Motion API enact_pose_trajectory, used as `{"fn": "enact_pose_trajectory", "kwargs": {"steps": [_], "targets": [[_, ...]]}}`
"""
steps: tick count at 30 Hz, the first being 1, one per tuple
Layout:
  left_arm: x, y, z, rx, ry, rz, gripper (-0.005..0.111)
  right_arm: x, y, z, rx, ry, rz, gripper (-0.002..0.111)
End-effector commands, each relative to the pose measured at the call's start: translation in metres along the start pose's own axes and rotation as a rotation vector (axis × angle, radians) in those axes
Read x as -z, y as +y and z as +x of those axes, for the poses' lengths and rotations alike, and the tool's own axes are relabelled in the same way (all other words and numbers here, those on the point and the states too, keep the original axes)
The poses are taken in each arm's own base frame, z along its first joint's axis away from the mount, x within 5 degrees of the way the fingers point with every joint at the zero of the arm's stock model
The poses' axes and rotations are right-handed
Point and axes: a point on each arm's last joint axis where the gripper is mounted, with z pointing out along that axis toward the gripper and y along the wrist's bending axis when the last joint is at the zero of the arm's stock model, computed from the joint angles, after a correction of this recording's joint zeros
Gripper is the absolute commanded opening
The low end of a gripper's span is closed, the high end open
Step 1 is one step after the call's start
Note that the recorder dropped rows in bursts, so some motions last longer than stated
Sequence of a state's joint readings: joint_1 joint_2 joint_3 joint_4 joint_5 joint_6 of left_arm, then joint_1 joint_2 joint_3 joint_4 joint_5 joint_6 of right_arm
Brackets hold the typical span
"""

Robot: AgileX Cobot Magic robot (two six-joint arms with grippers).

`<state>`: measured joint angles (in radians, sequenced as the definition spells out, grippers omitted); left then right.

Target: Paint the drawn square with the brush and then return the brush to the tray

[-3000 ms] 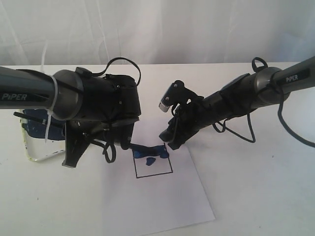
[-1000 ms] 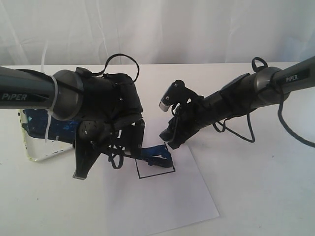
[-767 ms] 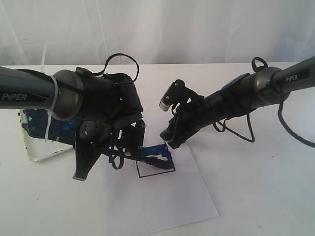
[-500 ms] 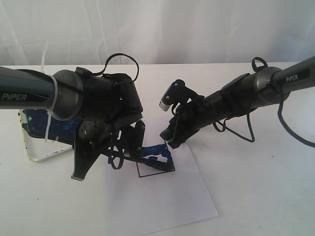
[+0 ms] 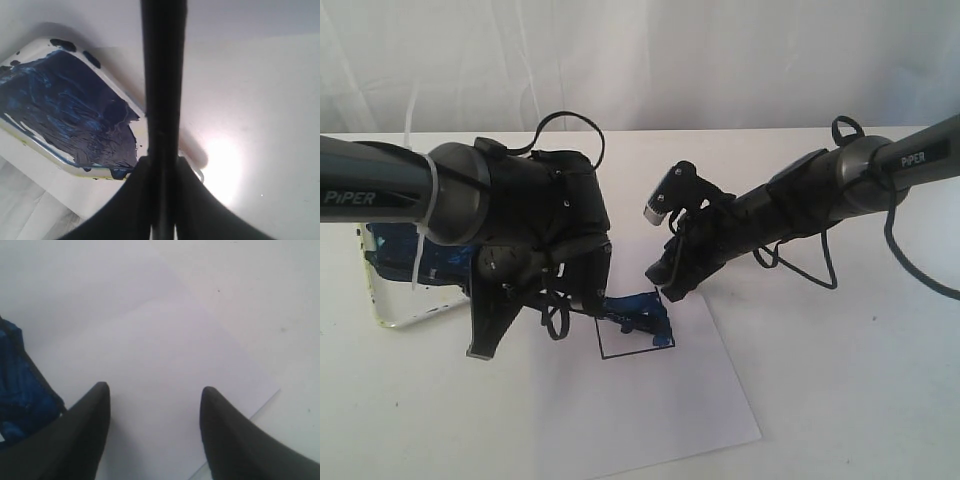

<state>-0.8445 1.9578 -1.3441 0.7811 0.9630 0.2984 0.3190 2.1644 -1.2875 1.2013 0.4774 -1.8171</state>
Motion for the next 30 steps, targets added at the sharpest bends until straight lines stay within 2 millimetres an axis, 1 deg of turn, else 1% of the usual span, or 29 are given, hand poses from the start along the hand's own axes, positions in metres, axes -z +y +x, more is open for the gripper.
{"fn": "enact_pose_trajectory", "kwargs": {"steps": [1,15,25,30], "targets": [[0.0041,0.0000,0.0047,0.027,0.026,-0.012,0.000,-0.0041,-0.0021,0.0072,0.024,0.034,0.022,0.051],[0.0041,0.0010,0.0031,0.059,0.008,-0.023,0.000,-0.0041,-0.0021,0.0072,0.024,0.034,0.022,0.051],[0.0044,0.0017,0.0090,0.081,0.073,-0.033,0.000,-0.0041,-0.0019,0.0072,0.024,0.033,0.020,0.051],[0.0041,0.0007,0.0047,0.082,0.026,-0.020,0.000,-0.0041,-0.0019,0.0072,0.024,0.033,0.020,0.051]]}}
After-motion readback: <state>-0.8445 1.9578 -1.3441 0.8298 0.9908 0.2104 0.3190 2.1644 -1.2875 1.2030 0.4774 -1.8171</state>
